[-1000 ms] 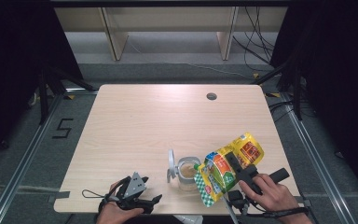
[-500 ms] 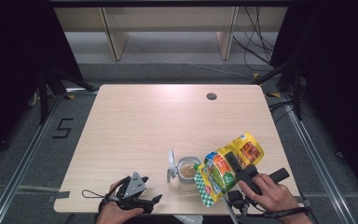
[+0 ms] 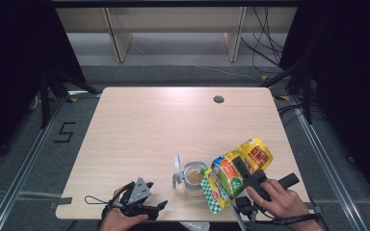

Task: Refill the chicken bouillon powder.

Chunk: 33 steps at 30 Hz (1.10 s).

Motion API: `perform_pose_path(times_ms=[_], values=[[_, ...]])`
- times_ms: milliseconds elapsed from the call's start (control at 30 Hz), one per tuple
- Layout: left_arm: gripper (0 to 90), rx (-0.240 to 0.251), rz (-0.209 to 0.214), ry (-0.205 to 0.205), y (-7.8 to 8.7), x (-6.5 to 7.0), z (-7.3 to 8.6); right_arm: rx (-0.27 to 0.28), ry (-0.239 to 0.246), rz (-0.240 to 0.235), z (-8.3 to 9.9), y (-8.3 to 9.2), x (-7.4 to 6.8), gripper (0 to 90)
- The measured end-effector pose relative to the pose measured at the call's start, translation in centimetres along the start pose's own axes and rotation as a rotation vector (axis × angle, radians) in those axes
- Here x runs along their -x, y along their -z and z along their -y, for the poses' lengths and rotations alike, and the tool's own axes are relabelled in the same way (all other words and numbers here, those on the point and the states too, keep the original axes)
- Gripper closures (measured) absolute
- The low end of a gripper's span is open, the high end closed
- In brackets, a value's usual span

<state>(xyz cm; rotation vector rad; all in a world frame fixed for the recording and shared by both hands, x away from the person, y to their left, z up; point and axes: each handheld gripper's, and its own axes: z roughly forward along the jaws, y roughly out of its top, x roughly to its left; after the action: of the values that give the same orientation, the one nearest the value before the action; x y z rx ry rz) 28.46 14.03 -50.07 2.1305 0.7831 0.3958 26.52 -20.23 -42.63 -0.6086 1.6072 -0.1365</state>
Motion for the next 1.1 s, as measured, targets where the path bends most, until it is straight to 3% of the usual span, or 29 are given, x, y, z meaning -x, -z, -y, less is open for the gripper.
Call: perform_pose_path(times_ms=[33,133,167,200,233,367,400,433,467,600,700,733,1100], values=[[22.3,0.0,0.0,0.0,0.0,0.0,-0.01,0.027,0.056,0.01,0.07,-0.17,0.37,62.1],[22.3,0.011,0.007,0.015,-0.05,0.13,0.02,0.001,0.003,0.001,-0.01,-0.02,0.02,62.1],[22.3,0.0,0.0,0.001,-0.01,0.01,0.01,0.003,0.005,-0.001,-0.01,-0.02,0.03,62.1],[22.3,0.0,0.0,0.001,0.0,0.0,0.0,0.017,0.049,0.006,0.08,-0.1,0.25,62.1],[22.3,0.021,0.007,0.013,-0.12,0.09,0.04,0.025,0.057,0.015,0.06,-0.14,0.35,62.1],[22.3,0.008,0.001,0.002,-0.08,0.02,0.03,0.015,0.047,0.011,0.12,-0.03,0.35,62.1],[22.3,0.018,0.006,0.012,-0.14,0.09,0.04,0.005,0.009,0.006,0.05,0.07,0.16,62.1],[22.3,0.02,0.009,0.016,-0.16,0.09,0.05,0.0,0.003,0.008,0.06,0.09,0.14,62.1],[22.3,0.018,0.008,0.014,-0.16,0.07,0.05,0.01,0.04,0.012,0.14,-0.03,0.35,62.1],[22.3,0.016,0.005,0.01,-0.11,0.03,0.03,0.026,0.062,0.014,0.04,-0.15,0.4,62.1],[22.3,0.019,0.009,0.016,-0.16,0.09,0.05,0.005,0.017,0.001,-0.07,0.01,0.04,62.1],[22.3,0.012,0.01,0.013,-0.11,0.05,0.02,0.016,0.053,0.008,-0.01,-0.08,0.21,62.1],[22.3,0.007,0.011,0.009,-0.1,-0.01,0.01,0.015,0.05,0.008,-0.21,-0.07,0.05,62.1]])
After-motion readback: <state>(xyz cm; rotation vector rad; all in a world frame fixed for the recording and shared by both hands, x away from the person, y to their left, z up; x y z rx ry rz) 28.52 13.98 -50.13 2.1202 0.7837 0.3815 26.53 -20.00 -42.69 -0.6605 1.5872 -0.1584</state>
